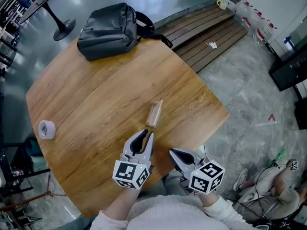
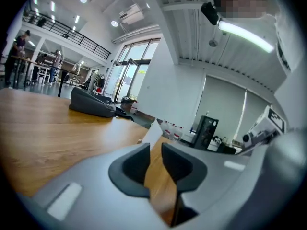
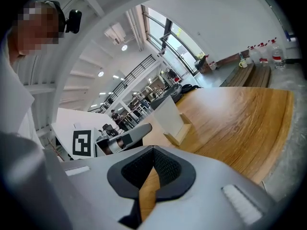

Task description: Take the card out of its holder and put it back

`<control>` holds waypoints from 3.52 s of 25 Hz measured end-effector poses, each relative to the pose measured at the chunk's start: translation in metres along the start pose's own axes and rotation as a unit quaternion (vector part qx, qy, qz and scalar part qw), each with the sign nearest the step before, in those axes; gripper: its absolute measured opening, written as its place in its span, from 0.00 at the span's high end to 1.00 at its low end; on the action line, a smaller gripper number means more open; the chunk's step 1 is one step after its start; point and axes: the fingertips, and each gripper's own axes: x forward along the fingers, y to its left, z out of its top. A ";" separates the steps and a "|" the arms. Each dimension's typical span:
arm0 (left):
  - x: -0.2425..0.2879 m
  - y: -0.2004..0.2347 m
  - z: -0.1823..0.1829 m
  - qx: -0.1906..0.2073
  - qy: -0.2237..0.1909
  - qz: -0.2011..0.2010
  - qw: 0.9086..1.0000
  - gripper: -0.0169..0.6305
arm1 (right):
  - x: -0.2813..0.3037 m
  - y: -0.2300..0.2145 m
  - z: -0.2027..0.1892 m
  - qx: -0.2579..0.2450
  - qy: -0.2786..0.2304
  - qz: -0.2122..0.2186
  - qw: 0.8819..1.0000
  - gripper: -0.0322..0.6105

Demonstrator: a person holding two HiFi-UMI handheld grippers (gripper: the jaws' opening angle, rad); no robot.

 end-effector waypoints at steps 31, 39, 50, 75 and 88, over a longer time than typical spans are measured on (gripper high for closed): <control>0.038 -0.007 0.015 0.285 0.005 0.068 0.956 0.93 | 0.003 -0.028 -0.007 0.042 0.006 -0.012 0.999 0.95; 0.037 -0.004 0.020 0.291 -0.008 0.081 0.953 0.94 | 0.002 -0.023 -0.007 0.041 0.011 -0.007 0.999 0.95; 0.035 -0.007 0.025 0.278 -0.020 0.083 0.957 0.94 | -0.002 -0.020 -0.004 0.032 0.009 -0.006 0.999 0.95; 0.014 -0.030 0.061 0.291 -0.053 0.070 0.953 0.94 | -0.014 -0.003 0.010 0.004 -0.012 -0.002 1.000 0.95; -0.004 -0.043 0.087 0.293 -0.087 0.066 0.950 0.94 | -0.023 0.009 0.020 -0.017 -0.030 0.005 0.999 0.95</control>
